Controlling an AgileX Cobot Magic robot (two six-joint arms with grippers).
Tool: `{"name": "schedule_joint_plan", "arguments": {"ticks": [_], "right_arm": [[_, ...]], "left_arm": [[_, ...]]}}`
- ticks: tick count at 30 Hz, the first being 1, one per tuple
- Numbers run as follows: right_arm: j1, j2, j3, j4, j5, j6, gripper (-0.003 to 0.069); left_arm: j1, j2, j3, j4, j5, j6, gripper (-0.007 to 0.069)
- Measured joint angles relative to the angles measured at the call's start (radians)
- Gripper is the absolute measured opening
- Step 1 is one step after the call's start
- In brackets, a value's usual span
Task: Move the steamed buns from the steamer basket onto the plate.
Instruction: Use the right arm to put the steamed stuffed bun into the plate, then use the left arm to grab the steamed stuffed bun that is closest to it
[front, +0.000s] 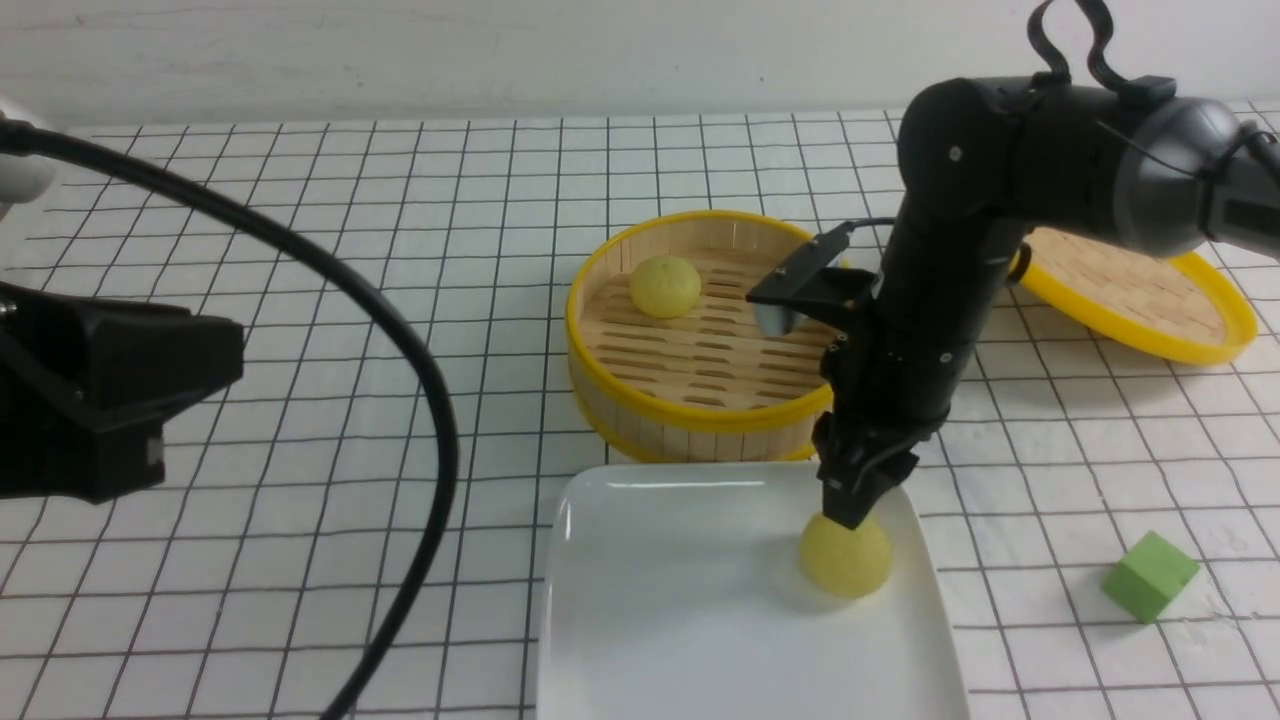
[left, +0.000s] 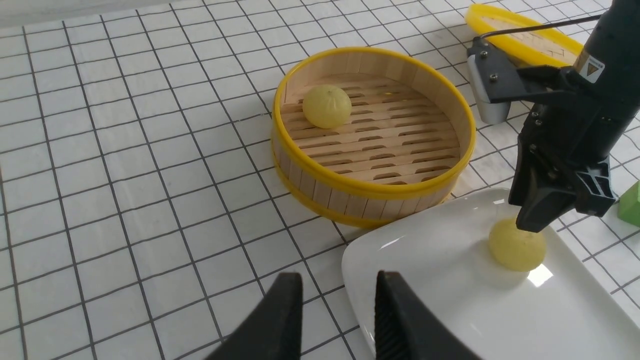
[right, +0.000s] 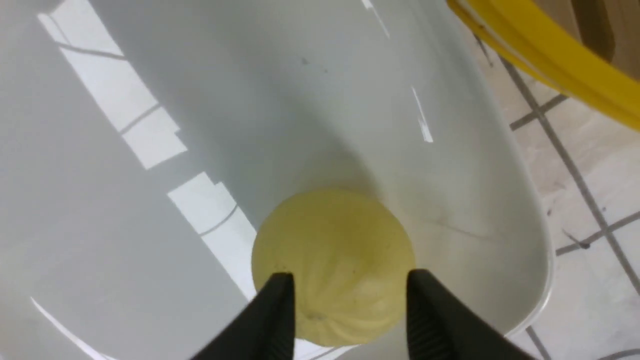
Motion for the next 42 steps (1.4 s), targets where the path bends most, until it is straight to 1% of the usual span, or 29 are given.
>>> {"name": "schedule_joint_plan", "arguments": {"ticks": [3,5,11,16,21,26,30,33,35,37,39,40,42], "right_arm": [[0.000,0.000,-0.007,-0.019,0.000,0.001,0.0403],[0.000,-0.002,-0.035,-0.031,0.001,0.006,0.0419],[0.000,-0.053,-0.141,-0.035,-0.024,0.031,0.0425],[0.000,-0.199,-0.270,-0.037,-0.108,0.096,0.0425],[0.000,-0.370,-0.294,-0.037,-0.191,0.146,0.0425],[0.000,-0.532,-0.298,-0.044,-0.197,0.162,0.0425],[0.000,-0.669,-0.298,-0.045,-0.142,0.168,0.0425],[0.000,-0.727,-0.298,-0.050,-0.096,0.169,0.0425],[0.000,-0.812,-0.294,-0.069,-0.013,0.170,0.0425],[0.000,-0.848,-0.284,-0.074,0.015,0.172,0.0425],[0.000,-0.907,-0.256,-0.077,0.044,0.180,0.0425],[0.000,-0.949,-0.230,-0.078,0.044,0.187,0.0425],[0.000,-1.024,-0.185,-0.078,0.044,0.199,0.0425]], "left_arm": [[0.000,0.000,0.000,0.000,0.000,0.000,0.0241],[0.000,0.000,0.000,0.000,0.000,0.000,0.0241],[0.000,0.000,0.000,0.000,0.000,0.000,0.0241],[0.000,0.000,0.000,0.000,-0.013,0.000,0.0241],[0.000,0.000,0.000,0.000,-0.036,0.000,0.0241],[0.000,0.000,0.000,-0.026,-0.061,0.000,0.0241],[0.000,0.019,-0.001,-0.147,-0.108,0.009,0.0241],[0.000,0.040,-0.001,-0.191,-0.113,0.037,0.0241],[0.000,0.089,-0.001,-0.270,-0.105,0.124,0.0241],[0.000,0.113,-0.001,-0.311,-0.095,0.174,0.0241],[0.000,0.153,-0.001,-0.384,-0.080,0.236,0.0241],[0.000,0.185,-0.001,-0.447,-0.068,0.297,0.0241],[0.000,0.222,-0.001,-0.525,-0.059,0.384,0.0241]]}}
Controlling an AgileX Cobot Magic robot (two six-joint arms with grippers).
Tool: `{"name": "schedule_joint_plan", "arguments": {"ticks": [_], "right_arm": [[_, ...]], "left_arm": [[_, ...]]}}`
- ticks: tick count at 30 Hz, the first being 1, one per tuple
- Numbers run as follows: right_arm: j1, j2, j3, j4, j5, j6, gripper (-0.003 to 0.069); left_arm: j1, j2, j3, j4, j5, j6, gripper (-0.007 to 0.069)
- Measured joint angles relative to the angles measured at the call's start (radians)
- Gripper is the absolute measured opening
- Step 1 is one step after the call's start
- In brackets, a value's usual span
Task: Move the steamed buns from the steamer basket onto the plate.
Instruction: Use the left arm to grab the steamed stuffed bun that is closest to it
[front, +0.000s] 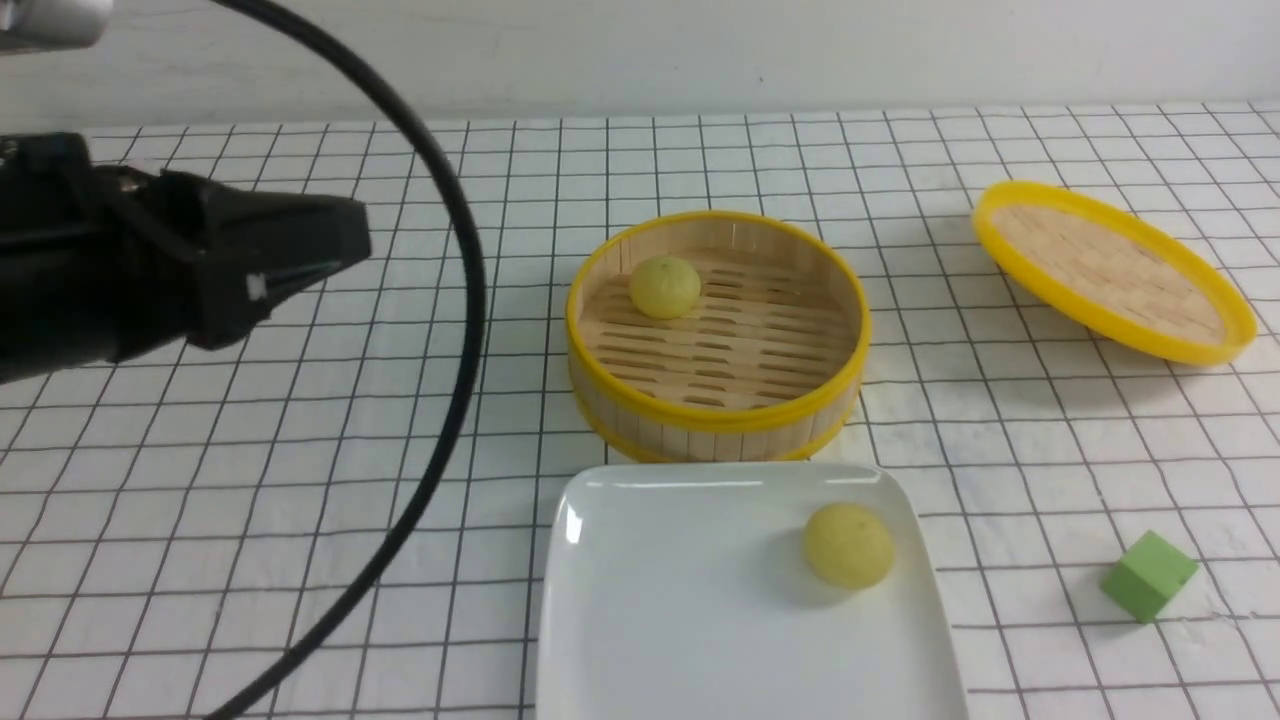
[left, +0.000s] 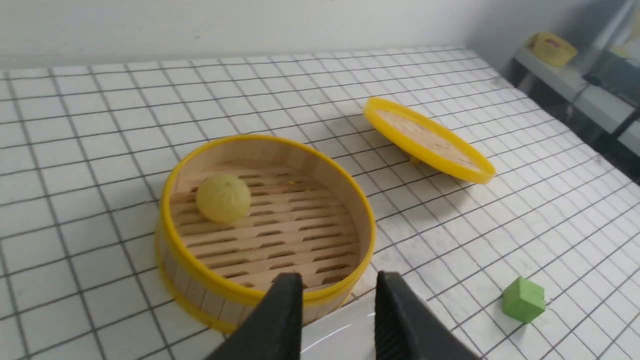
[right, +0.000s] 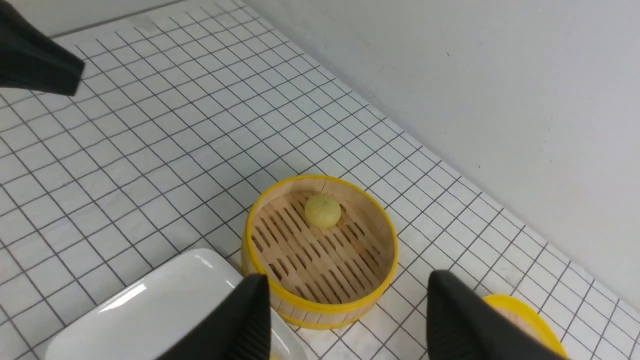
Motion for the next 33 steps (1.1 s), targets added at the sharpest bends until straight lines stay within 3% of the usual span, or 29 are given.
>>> {"name": "schedule_joint_plan", "arguments": {"ticks": [3,6,11,17,21,25,29,33], "right_arm": [[0.000,-0.121,0.101,0.000,-0.004,0.020,0.0425],[0.000,-0.243,0.201,0.000,-0.018,0.027,0.0425],[0.000,-0.371,0.361,-0.002,-0.025,0.059,0.0425],[0.000,-0.473,0.586,-0.030,-0.058,0.125,0.0425],[0.000,-0.492,0.711,-0.042,-0.095,0.132,0.0425],[0.000,-0.493,0.765,-0.042,-0.131,0.132,0.0425],[0.000,-0.493,0.795,-0.057,-0.179,0.132,0.0425],[0.000,-0.493,0.797,-0.079,-0.202,0.131,0.0425]], "left_arm": [[0.000,0.090,-0.002,-0.104,0.016,0.166,0.0241],[0.000,0.167,-0.016,-0.130,0.044,0.284,0.0241],[0.000,0.263,-0.094,-0.122,0.101,0.297,0.0241],[0.000,0.383,-0.314,0.061,0.196,0.139,0.0290],[0.000,0.455,-0.471,0.231,0.242,-0.028,0.0358],[-0.009,0.505,-0.553,0.300,0.251,-0.097,0.0377],[-0.082,0.560,-0.609,0.361,0.223,-0.128,0.0377],[-0.223,0.637,-0.645,0.516,0.107,-0.228,0.0377]]}}
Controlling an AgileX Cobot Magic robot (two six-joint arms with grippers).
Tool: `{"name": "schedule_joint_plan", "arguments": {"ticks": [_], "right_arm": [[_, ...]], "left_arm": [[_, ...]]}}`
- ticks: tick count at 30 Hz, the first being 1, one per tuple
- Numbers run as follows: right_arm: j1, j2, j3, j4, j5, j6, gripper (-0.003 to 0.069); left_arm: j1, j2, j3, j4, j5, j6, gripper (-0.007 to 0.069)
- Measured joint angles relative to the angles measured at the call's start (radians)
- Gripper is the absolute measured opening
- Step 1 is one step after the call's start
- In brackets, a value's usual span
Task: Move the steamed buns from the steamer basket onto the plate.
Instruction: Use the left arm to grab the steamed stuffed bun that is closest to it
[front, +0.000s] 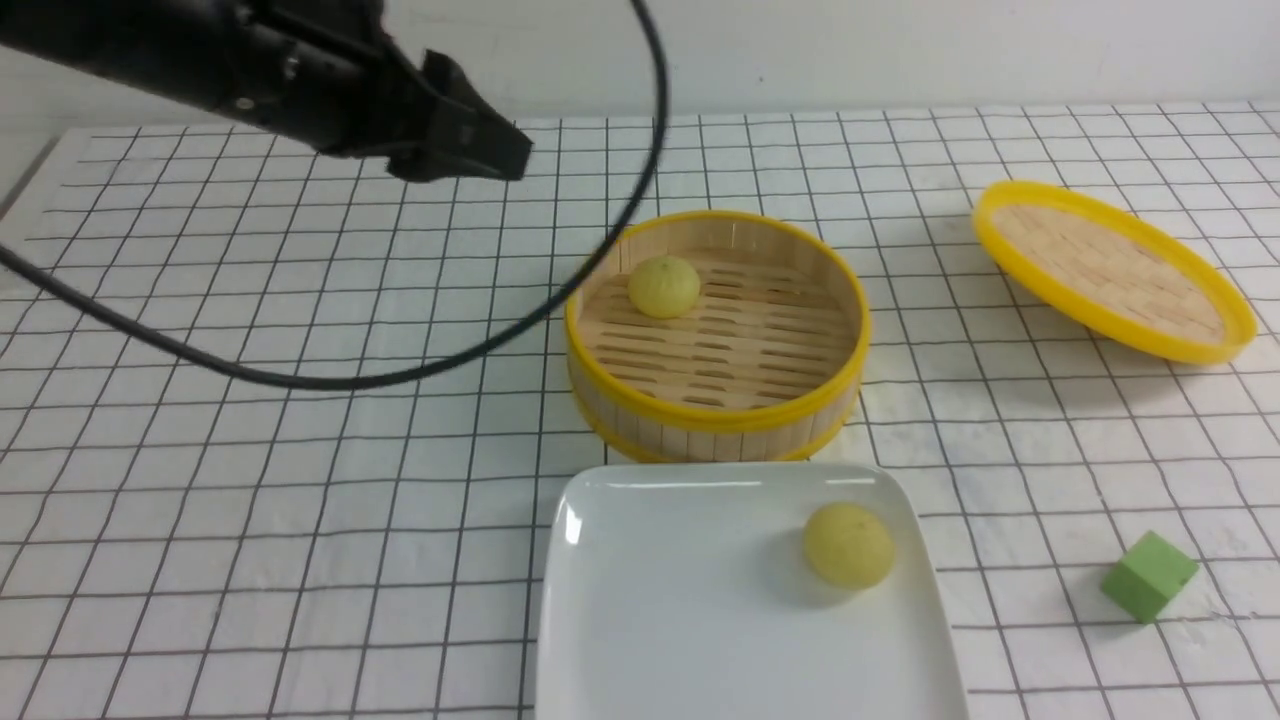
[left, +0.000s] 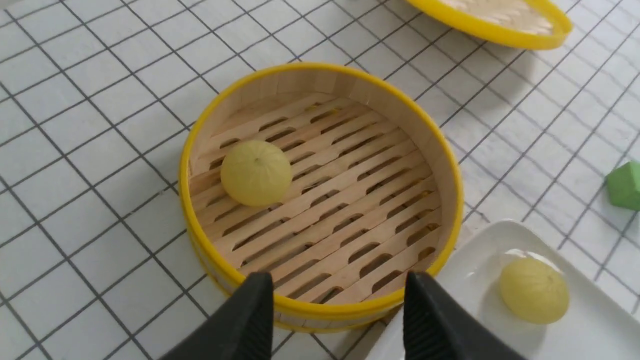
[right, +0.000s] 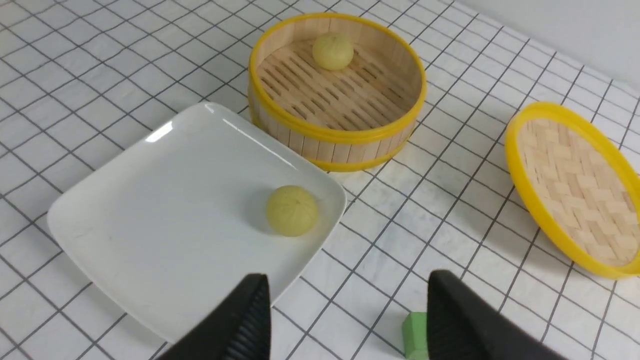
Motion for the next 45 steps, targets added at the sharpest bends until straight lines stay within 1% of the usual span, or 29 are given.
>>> {"name": "schedule_joint_plan", "arguments": {"ticks": [2,3,5,7,8,9,12,20,28,30,31,35,45], "right_arm": [[0.000,0.000,0.001,-0.008,0.001,0.000,0.0425],[0.000,0.000,0.001,-0.009,0.002,0.000,0.0425],[0.000,0.000,0.001,-0.015,0.013,0.000,0.0425],[0.000,0.000,0.001,-0.015,0.022,0.000,0.0425],[0.000,0.000,0.001,-0.015,0.030,0.000,0.0425],[0.000,0.000,0.001,-0.015,0.036,0.000,0.0425],[0.000,0.000,0.001,-0.017,0.058,0.000,0.0425],[0.000,0.000,0.001,-0.018,0.127,0.000,0.0425],[0.000,0.000,0.001,-0.036,0.178,0.000,0.0425],[0.000,0.000,0.001,-0.041,0.179,0.000,0.0425],[0.000,0.000,0.001,-0.045,0.179,0.000,0.0425],[0.000,0.000,0.001,-0.044,0.181,-0.003,0.0425],[0.000,0.000,0.001,-0.045,0.184,-0.007,0.0425]], "left_arm": [[-0.043,0.039,-0.012,0.090,-0.059,-0.071,0.0377],[-0.047,0.043,-0.015,0.099,-0.071,-0.078,0.0377],[-0.092,0.102,-0.033,0.221,-0.142,-0.183,0.0377],[-0.103,0.122,-0.034,0.259,-0.172,-0.208,0.0377],[-0.116,0.151,-0.036,0.317,-0.211,-0.231,0.0377],[-0.124,0.171,-0.037,0.349,-0.236,-0.240,0.0377],[-0.139,0.235,-0.042,0.392,-0.294,-0.252,0.0377],[-0.150,0.381,-0.161,0.350,-0.299,-0.315,0.0377],[-0.210,0.447,-0.308,0.360,-0.271,-0.331,0.0379],[-0.225,0.468,-0.337,0.375,-0.269,-0.352,0.0379],[-0.228,0.484,-0.353,0.382,-0.266,-0.383,0.0379],[-0.227,0.530,-0.370,0.408,-0.253,-0.437,0.0379],[-0.227,0.599,-0.370,0.419,-0.255,-0.438,0.0379]]}}
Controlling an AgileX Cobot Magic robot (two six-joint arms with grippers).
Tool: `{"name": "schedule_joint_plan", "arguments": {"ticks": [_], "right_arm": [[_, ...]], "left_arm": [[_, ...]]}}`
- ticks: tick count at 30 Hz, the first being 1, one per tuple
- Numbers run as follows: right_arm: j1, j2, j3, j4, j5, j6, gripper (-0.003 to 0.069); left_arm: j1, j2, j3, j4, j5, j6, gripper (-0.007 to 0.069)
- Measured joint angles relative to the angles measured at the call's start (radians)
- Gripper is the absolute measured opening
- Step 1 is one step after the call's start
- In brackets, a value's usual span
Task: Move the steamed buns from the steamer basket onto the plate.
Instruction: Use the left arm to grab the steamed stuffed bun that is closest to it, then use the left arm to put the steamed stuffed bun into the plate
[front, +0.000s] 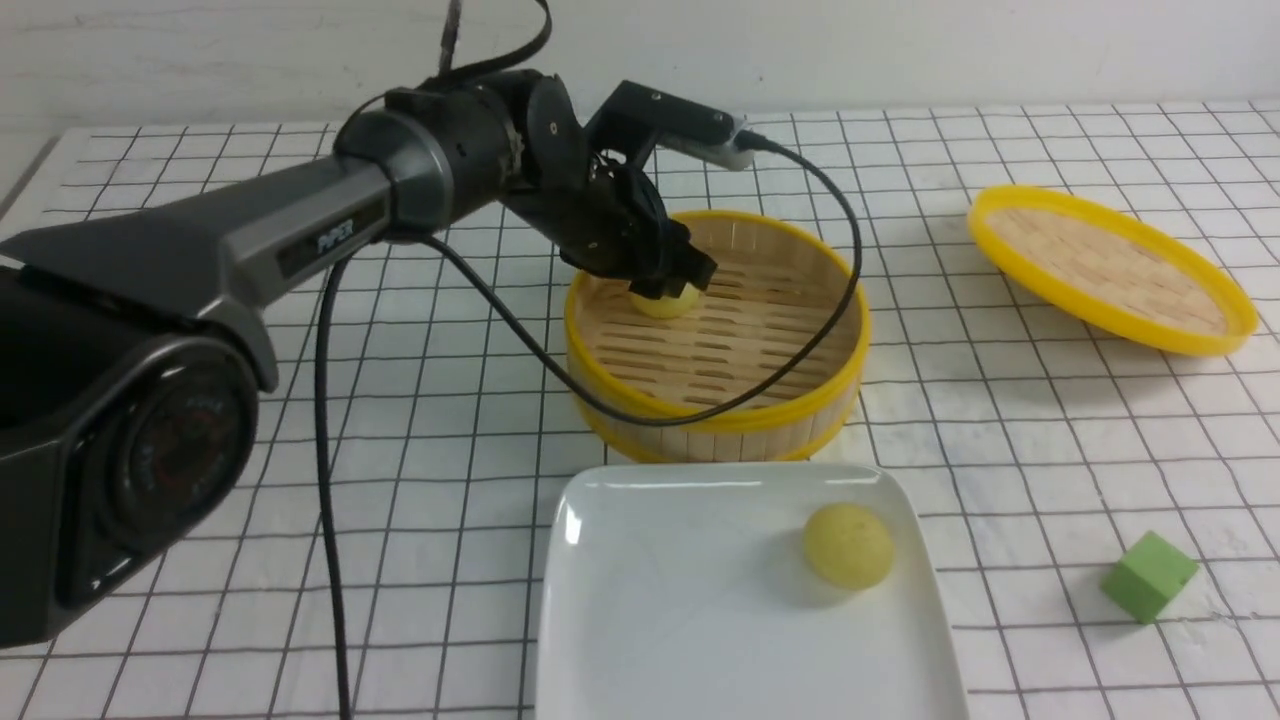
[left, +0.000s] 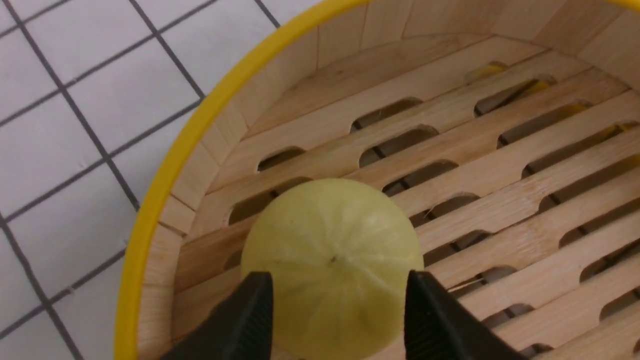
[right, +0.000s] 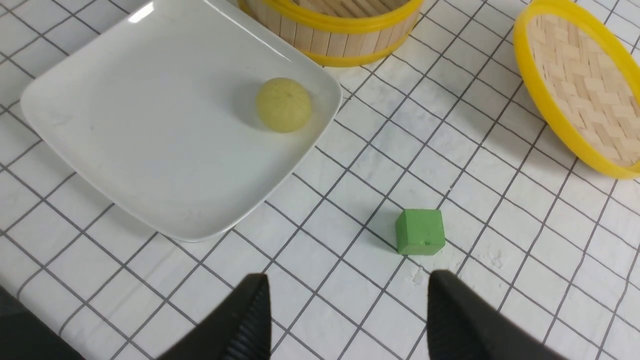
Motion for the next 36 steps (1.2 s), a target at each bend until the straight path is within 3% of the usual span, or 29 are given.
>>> {"name": "schedule_joint_plan", "arguments": {"ticks": [7,8,9,11,12,15,25,36], "right_arm": [[0.000,0.000,0.000,0.000,0.002,0.000,0.0425],[0.000,0.000,0.000,0.000,0.002,0.000,0.0425],[0.000,0.000,0.000,0.000,0.002,0.000,0.0425],[0.000,0.000,0.000,0.000,0.003,-0.001,0.0425],[0.000,0.000,0.000,0.000,0.003,-0.001,0.0425],[0.000,0.000,0.000,0.000,0.003,-0.001,0.0425],[0.000,0.000,0.000,0.000,0.007,-0.001,0.0425],[0.000,0.000,0.000,0.000,0.007,-0.001,0.0425]], "left_arm": [[0.000,0.009,-0.001,0.011,-0.018,0.000,0.0365],[0.000,0.009,-0.001,0.011,-0.026,-0.001,0.0311],[0.000,0.009,-0.001,0.011,-0.026,-0.001,0.0311],[0.000,0.009,-0.001,0.015,-0.026,-0.003,0.0144],[0.000,0.009,-0.001,0.015,-0.026,-0.003,0.0096],[0.000,0.008,-0.001,0.015,-0.026,-0.003,0.0025],[0.000,-0.125,-0.001,0.020,0.046,-0.004,0.0022],[0.000,-0.376,-0.001,0.040,0.338,-0.063,0.0022]]}}
